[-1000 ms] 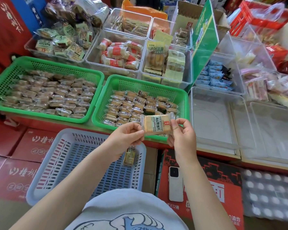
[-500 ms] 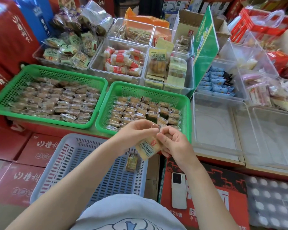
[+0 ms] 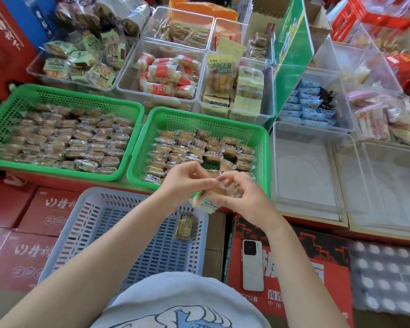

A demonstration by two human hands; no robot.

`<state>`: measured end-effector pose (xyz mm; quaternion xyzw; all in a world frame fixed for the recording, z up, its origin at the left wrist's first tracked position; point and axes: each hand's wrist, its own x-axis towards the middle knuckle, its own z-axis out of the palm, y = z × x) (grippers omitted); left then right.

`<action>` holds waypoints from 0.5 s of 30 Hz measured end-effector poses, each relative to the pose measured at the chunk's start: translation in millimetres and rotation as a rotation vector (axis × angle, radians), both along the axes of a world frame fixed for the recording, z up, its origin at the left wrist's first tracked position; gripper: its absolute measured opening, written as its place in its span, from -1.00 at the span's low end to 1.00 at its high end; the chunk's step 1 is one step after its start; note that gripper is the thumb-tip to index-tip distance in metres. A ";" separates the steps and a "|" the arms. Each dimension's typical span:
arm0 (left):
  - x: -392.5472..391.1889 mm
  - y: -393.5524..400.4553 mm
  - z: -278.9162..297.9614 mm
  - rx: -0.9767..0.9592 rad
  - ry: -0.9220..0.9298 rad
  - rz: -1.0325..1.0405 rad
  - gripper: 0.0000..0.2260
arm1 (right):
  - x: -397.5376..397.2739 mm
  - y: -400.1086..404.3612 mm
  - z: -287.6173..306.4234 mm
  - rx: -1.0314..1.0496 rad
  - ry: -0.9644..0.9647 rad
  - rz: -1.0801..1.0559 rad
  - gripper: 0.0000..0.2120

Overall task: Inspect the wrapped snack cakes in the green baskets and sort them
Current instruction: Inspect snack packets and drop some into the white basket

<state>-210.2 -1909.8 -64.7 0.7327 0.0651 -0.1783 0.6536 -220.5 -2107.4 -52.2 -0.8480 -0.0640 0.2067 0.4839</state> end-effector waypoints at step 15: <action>50.3 3.0 -102.8 0.615 0.050 -0.068 -0.63 | 104.0 8.4 -84.7 -0.103 -0.100 -0.375 -0.77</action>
